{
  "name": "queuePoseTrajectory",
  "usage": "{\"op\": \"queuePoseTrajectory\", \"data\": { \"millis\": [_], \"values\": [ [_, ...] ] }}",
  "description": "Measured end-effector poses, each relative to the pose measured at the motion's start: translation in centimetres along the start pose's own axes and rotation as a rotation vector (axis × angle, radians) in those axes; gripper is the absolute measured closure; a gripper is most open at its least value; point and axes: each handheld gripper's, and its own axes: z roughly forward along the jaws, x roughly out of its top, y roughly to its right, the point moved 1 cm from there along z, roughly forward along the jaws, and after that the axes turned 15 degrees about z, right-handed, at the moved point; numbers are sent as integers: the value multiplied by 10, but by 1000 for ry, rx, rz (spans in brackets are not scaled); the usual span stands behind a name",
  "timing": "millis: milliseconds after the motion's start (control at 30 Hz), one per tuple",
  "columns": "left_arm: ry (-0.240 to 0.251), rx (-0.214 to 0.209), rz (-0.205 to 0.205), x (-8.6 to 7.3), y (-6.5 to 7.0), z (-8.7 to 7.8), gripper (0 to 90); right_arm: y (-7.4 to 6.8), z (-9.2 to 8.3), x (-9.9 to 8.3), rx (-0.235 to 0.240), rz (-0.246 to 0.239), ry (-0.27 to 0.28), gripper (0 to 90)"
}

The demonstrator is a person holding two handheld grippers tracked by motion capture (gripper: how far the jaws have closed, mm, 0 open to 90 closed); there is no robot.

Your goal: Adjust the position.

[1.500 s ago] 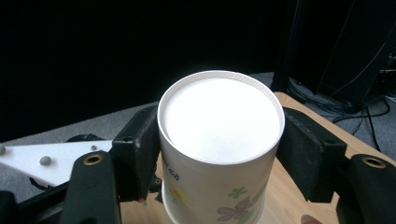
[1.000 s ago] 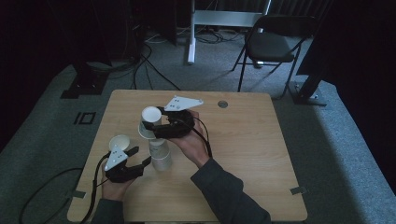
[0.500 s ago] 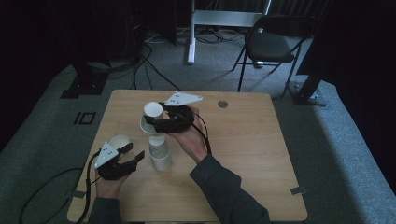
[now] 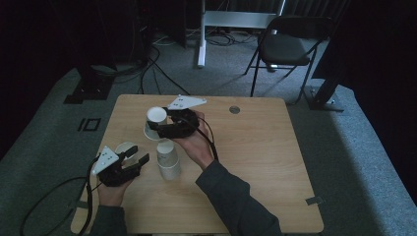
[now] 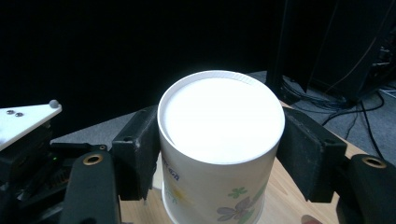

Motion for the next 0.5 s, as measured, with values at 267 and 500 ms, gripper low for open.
{"op": "queuePoseTrajectory", "data": {
  "millis": [267,500],
  "values": [
    [28,2,20,15,-5,2,464,-9,10,2,29,-6,-11,331],
    [23,3,65,25,-3,7,474,-17,13,2,43,-14,-8,332]
  ]
}}
